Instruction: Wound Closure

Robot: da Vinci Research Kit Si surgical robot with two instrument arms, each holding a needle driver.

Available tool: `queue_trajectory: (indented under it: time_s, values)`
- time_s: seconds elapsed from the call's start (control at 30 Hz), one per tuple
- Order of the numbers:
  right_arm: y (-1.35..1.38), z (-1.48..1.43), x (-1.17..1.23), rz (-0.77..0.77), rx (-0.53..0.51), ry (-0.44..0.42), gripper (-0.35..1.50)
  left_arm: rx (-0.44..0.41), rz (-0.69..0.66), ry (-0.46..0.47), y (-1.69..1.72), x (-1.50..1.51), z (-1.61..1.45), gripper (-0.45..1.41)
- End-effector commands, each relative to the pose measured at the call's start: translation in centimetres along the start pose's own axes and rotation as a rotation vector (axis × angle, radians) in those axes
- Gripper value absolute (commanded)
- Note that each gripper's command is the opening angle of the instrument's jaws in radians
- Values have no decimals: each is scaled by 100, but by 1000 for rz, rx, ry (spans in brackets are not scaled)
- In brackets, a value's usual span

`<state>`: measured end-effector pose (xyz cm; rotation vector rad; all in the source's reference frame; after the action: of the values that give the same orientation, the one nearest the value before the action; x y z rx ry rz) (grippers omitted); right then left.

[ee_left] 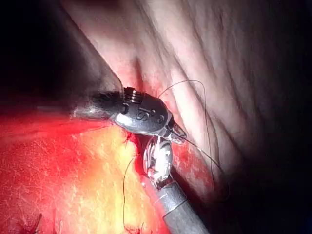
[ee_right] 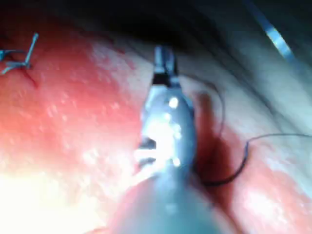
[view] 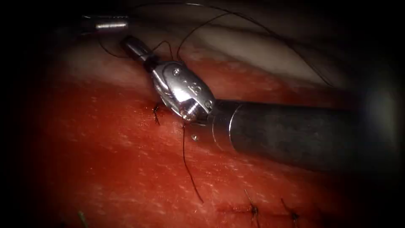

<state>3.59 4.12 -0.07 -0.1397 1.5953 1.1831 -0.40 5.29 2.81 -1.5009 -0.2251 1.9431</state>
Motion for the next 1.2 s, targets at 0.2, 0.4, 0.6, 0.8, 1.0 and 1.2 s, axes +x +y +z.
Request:
queue_trajectory:
  time_s: [0.2, 0.4, 0.6, 0.8, 1.0, 1.2]
  values:
    - [21, -24, 19, 6, -1, 50, -35, 14, -7, 0, 7, -31, 13, -35]
    - [27, -29, 33, 17, 48, 49, -35, 21, -31, 4, 11, -56, 24, -35]
    - [22, -30, 37, 30, 194, 41, -35, 29, -50, 8, -2, -81, 35, -35]
    - [19, -53, 45, 72, 347, -30, -35, 33, -55, 11, -6, -95, 44, -35]
    - [18, -55, 57, 33, 586, -118, 31, 16, -61, 20, 12, -106, 75, -35]
    - [15, -51, 61, 2, 616, -109, 36, 5, -71, 24, 27, -112, 90, -35]
